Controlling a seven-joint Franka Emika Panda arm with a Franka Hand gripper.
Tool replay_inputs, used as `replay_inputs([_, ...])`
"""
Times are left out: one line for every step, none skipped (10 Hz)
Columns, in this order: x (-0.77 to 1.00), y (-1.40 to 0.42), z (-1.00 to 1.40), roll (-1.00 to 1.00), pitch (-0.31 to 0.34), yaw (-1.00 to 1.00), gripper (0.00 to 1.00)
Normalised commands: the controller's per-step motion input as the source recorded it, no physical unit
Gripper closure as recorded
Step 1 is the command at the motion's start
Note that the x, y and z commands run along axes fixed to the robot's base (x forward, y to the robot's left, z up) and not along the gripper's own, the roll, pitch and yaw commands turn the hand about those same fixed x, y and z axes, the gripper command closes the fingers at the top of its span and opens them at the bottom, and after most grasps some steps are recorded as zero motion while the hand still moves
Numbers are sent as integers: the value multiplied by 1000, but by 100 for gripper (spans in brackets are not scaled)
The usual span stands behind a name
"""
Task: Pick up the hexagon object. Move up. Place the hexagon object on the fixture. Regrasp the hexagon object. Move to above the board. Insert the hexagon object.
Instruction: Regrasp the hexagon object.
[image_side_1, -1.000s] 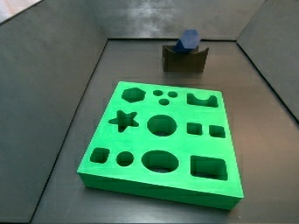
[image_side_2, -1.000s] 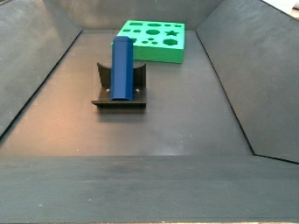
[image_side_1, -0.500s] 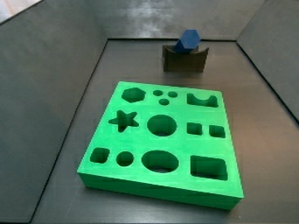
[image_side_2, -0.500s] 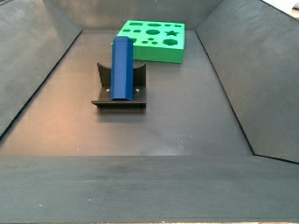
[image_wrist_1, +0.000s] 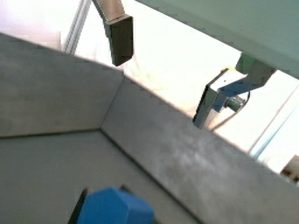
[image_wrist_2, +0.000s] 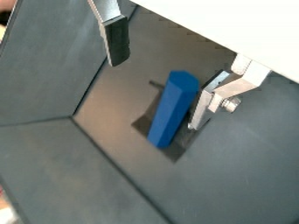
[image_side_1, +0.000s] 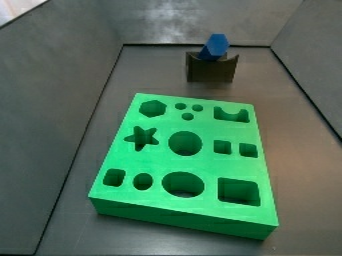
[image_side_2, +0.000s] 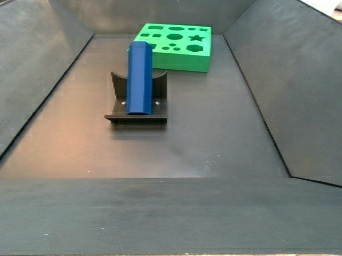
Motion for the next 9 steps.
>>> replay_inputs([548, -70, -28, 622, 185, 321, 0])
replay_inputs([588, -73, -26, 520, 155, 325, 0])
replay_inputs([678, -66, -20, 295, 86, 308, 0])
replay_inputs([712, -58, -14, 226, 46, 288, 0])
replay_inputs([728, -60, -16, 200, 10, 259, 0])
replay_inputs([729, -65, -19, 195, -4, 227, 0])
replay_inputs([730, -67, -21, 192, -6, 192, 0])
replay_inputs([730, -66, -22, 192, -6, 154, 0])
replay_inputs([730, -65, -22, 191, -5, 129, 0])
